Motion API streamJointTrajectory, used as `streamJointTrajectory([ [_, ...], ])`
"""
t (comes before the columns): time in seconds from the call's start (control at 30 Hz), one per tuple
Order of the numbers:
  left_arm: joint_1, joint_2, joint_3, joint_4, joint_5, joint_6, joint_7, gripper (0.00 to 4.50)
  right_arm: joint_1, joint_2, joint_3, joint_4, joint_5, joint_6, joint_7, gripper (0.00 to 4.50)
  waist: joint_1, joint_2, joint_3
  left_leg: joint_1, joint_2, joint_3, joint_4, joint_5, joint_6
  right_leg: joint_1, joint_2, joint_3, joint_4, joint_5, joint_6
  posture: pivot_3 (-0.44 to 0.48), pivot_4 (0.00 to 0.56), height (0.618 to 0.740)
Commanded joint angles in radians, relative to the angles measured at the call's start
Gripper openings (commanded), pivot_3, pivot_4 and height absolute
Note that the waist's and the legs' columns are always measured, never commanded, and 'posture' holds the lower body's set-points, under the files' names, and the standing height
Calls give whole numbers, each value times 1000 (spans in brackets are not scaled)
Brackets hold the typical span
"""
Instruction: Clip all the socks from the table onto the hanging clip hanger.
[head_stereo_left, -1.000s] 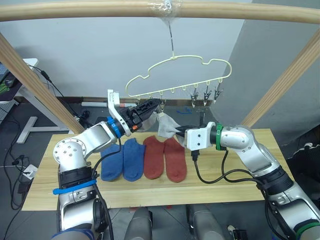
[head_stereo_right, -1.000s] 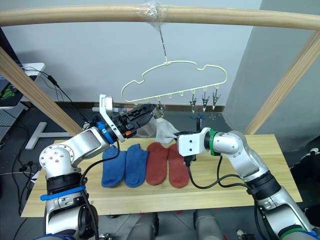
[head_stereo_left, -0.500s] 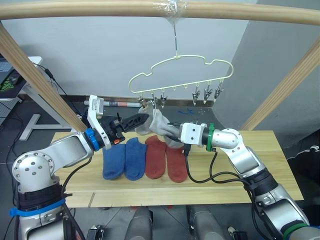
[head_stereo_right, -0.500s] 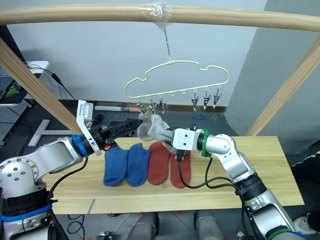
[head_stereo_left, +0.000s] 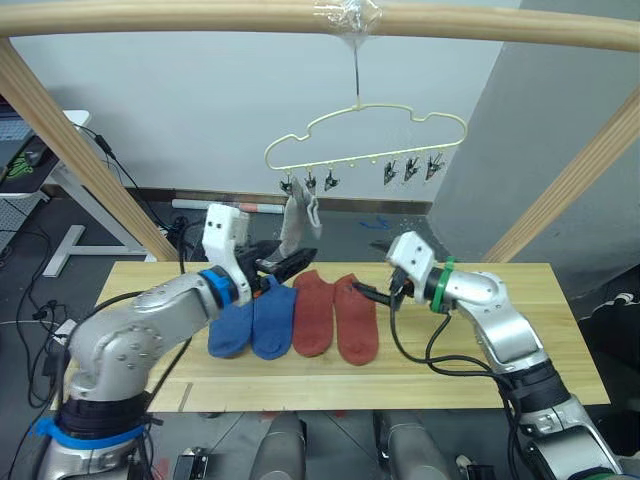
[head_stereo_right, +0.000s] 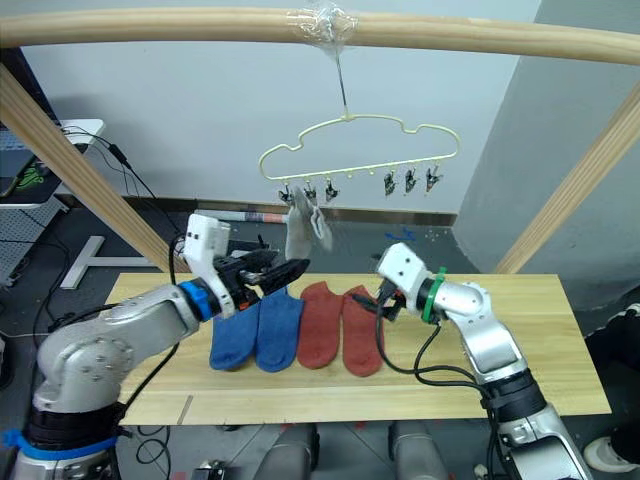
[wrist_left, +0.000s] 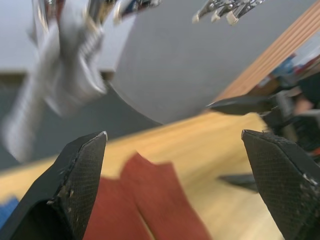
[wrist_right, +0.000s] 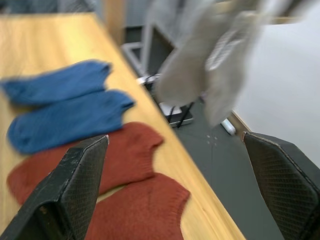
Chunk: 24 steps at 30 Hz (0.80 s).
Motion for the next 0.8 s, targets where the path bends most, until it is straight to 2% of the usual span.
streamJointTrajectory([
  [0.03, -16, -45, -126, 16, 270, -263, -86, 3868, 16, 29, -95, -134, 115, 130, -57, 4500, 1, 0, 0, 0, 0, 0, 0, 0, 0, 0, 0, 0, 0, 0, 0, 78, 230, 740],
  [0.13, -49, -136, -190, 113, 410, -391, -83, 2960, 43, 6, -127, -203, 151, 157, -59, 4500, 2, 0, 0, -1, 0, 1, 0, 0, 0, -1, 0, 1, -1, 0, -1, 71, 227, 740],
  [0.27, -78, -219, -203, 218, 511, -478, -85, 1740, 49, -1, -171, -261, 211, 208, -88, 4500, -1, 0, 0, -1, 0, 1, 0, 0, 0, -1, 0, 0, -1, 0, 6, 40, 227, 740],
  [0.47, -117, -333, -195, 354, 632, -585, -44, 1740, 29, -11, -209, -354, 291, 286, -129, 4500, -6, 0, 0, -1, 0, 1, 0, 0, 0, -1, 0, 0, -1, 1, 8, 5, 227, 740],
  [0.8, -234, -493, -143, 639, 733, -714, 37, 1740, -16, -9, -225, -431, 387, 369, -207, 4500, -27, 0, 0, -2, 0, 0, 0, 0, 1, -1, 0, 0, -1, 2, 9, -22, 219, 740],
])
